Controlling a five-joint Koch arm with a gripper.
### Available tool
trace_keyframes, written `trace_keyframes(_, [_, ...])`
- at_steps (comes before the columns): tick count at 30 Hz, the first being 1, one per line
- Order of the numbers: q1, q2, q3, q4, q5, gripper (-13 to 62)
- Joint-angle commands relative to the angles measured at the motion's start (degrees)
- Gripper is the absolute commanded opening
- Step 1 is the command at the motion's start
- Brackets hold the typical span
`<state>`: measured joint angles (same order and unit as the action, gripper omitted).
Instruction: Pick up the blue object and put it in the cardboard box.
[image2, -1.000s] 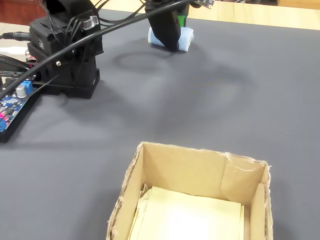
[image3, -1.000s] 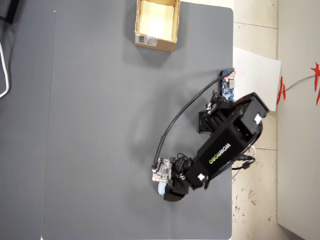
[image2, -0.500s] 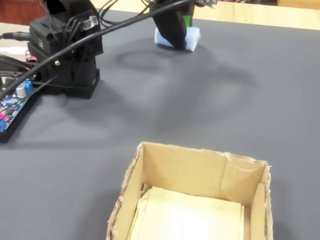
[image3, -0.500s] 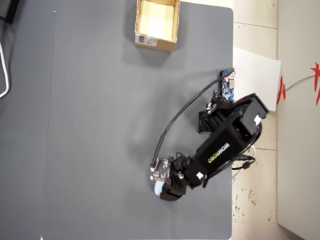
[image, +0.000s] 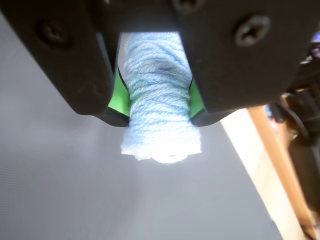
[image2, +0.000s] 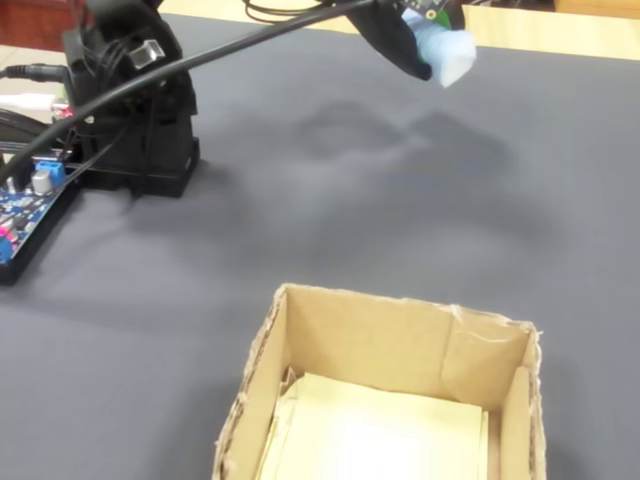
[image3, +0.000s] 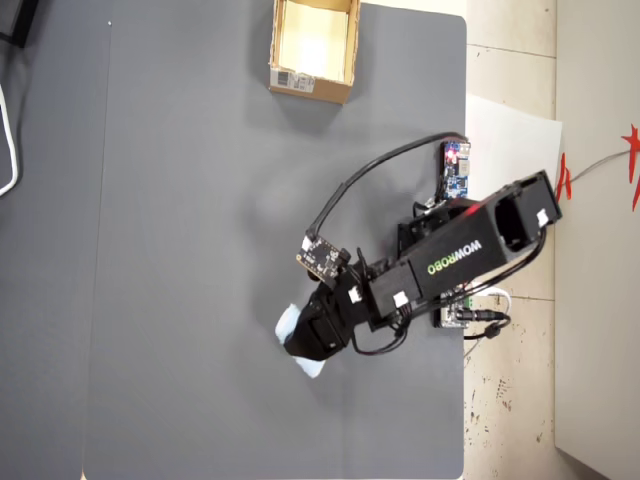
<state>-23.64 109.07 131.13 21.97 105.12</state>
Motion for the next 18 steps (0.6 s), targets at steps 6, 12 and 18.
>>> trace_keyframes(6, [14.68,4.22,-5.1,-6.68,-14.06,4.4])
trace_keyframes(12, [35.33,2.9,-10.46,-6.59,-35.24,4.4])
trace_keyframes(18, [53.96,-4.22,-19.42,-6.86,-46.32,4.4])
